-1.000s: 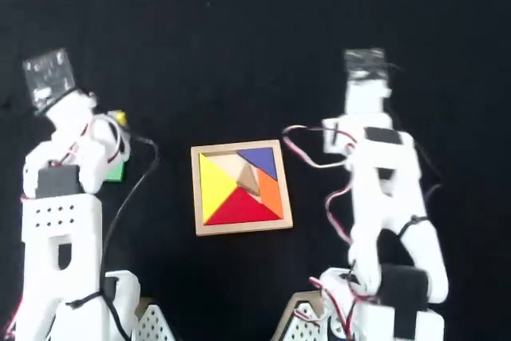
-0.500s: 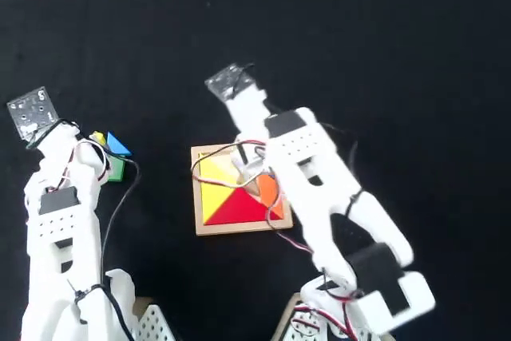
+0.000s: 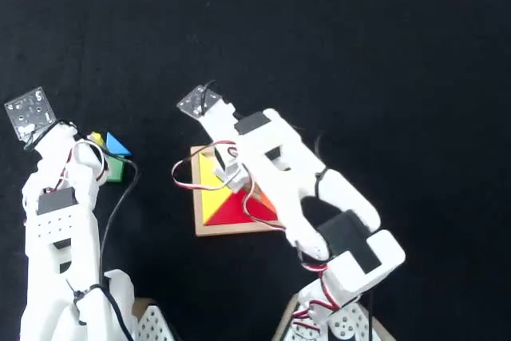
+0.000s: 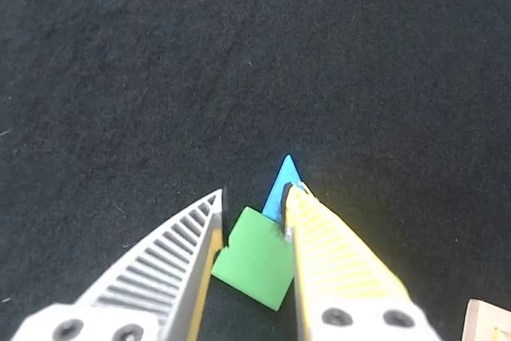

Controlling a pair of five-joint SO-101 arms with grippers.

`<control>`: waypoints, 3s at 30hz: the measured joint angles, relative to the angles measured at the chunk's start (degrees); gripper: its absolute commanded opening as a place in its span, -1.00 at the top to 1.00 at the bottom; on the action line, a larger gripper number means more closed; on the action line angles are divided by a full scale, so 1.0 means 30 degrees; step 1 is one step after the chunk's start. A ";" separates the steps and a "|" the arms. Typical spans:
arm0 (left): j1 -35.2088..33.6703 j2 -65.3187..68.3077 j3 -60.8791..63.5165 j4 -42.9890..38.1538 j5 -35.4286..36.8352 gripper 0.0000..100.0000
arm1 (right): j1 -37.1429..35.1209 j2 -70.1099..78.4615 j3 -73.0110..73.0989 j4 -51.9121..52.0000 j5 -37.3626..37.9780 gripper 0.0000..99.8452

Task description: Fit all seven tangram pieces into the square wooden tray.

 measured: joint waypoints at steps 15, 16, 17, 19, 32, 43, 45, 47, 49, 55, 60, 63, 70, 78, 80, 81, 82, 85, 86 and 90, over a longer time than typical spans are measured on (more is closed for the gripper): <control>0.0000 0.0000 0.0059 0.0000 0.0000 0.73 | 0.0264 -0.1319 0.0703 -0.3165 0.0000 0.98; 0.0000 0.0000 0.0059 0.0000 0.0000 0.73 | 0.0264 -0.1143 0.0703 -0.3458 0.0029 0.98; 0.0000 0.0000 0.0059 -0.0088 0.0000 0.73 | 0.0264 -0.0850 0.0703 -0.3604 0.0176 0.98; 0.0000 0.0000 0.0059 -0.0117 0.0000 0.73 | 0.0264 -0.0117 0.0733 -0.3634 0.0557 0.98; 0.0000 0.0000 0.0293 -0.0117 -0.0029 0.73 | 0.1993 0.0674 0.0703 -0.2784 0.1670 0.98; 0.0000 0.0000 0.0293 -0.0117 -0.0029 0.73 | 0.1993 0.0674 0.0703 -0.1963 0.1700 0.98; 0.0000 0.0000 0.0293 -0.0117 -0.0029 0.73 | 0.1993 0.0645 0.0703 -0.1817 0.1905 0.98; 0.0000 0.0000 0.0293 -0.0117 -0.0029 0.73 | 0.2022 0.0293 0.0967 -0.1817 0.2227 0.98; 0.0000 0.0000 0.0293 -0.0117 -0.0029 0.73 | 0.2051 -0.0410 0.1524 -0.1817 0.2344 0.98; 0.0000 0.0000 0.0293 -0.0059 -0.0029 0.72 | 0.2081 -0.2989 0.3399 -0.2520 0.2374 0.98; 0.0293 0.0996 -0.2608 0.4249 -0.2667 0.72 | 0.2081 -0.5421 0.5158 -0.3810 0.2374 0.98; 0.1143 0.3106 -0.5861 0.8615 -0.6740 0.72 | 0.2755 -0.6974 0.6652 -0.5275 0.2286 0.98; 0.0117 0.9670 -1.0872 1.1897 -0.9084 0.57 | 0.5070 -0.9553 0.8381 -0.7795 0.0000 0.98; -0.0938 1.4740 -1.1634 0.9700 -0.9172 0.48 | 0.5773 -0.9612 0.9231 -0.9670 -0.0733 0.98; -0.0879 1.5267 -1.1897 0.9348 -0.8821 0.48 | 0.5773 -0.9495 0.9231 -0.9788 -0.0733 0.98; -0.0791 1.5297 -1.1927 0.9260 -0.8527 0.48 | 0.5773 -0.9377 0.9231 -0.9846 -0.0733 0.98; -0.0615 1.5355 -1.1927 0.9231 -0.8293 0.48 | 0.5744 -0.9260 0.9231 -0.9934 -0.0733 0.98; 0.0029 1.5619 -1.2044 0.9084 -0.7971 0.49 | 0.5744 -0.8938 0.9231 -1.0286 -0.0733 0.98; 0.0176 1.5678 -1.2190 0.9084 -0.7912 0.49 | 0.5744 -0.8850 0.9231 -1.0286 -0.0733 0.98; 0.0322 1.5678 -1.2484 0.9084 -0.7883 0.49 | 0.5744 -0.8733 0.9231 -1.0286 -0.0733 0.98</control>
